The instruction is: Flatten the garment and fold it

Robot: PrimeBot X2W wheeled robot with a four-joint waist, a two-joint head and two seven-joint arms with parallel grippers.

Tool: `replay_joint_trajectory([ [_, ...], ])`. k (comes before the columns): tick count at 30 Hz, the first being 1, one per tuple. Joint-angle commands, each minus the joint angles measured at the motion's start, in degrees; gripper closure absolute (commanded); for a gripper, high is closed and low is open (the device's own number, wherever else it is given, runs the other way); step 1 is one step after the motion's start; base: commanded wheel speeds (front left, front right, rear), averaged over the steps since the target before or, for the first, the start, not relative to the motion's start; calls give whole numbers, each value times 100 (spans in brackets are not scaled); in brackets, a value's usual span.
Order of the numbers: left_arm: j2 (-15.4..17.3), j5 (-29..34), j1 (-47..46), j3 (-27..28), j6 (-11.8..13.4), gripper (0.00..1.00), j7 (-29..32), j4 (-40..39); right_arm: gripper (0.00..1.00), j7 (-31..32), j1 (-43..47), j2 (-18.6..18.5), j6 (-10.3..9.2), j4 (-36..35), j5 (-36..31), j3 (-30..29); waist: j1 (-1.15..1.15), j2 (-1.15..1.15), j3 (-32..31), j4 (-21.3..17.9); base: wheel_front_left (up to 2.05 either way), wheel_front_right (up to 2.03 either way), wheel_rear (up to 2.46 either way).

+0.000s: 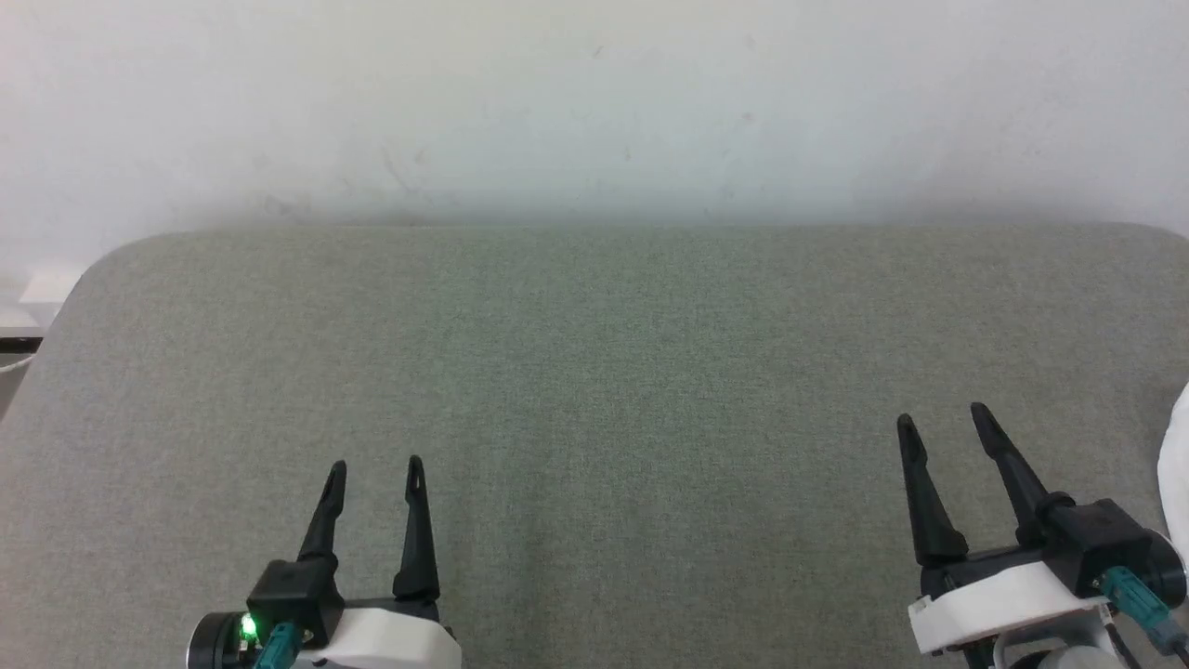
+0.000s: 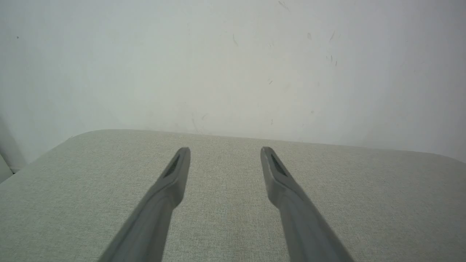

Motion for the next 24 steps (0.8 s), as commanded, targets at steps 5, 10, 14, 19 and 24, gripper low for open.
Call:
replay_joint_trajectory([
  [5, -2, 241, 66, -31, 57, 0, -27, -46, 0, -57, 39, 71, -12, -79, -79, -70, 0, 0, 5, 31, 0, 0, 0],
  [10, -2, 194, 54, -28, 46, 0, -27, -71, 0, -61, 43, 88, -12, -116, -108, -97, 0, 0, 23, 51, 0, 0, 0],
  [14, 0, 152, 26, -24, 30, 100, 12, -57, 100, -29, -2, 64, 0, -91, -57, -82, 1, 0, 28, 53, 0, 0, 0],
  [19, 0, 173, 11, -6, 12, 100, 59, -64, 100, 18, -8, 65, 0, -100, -72, -81, 1, 0, 26, 44, 0, 0, 0],
  [24, 0, 201, -7, 17, -10, 100, 117, -72, 100, 77, -15, 66, -1, -113, -92, -78, 1, 0, 25, 33, 0, 0, 0],
])
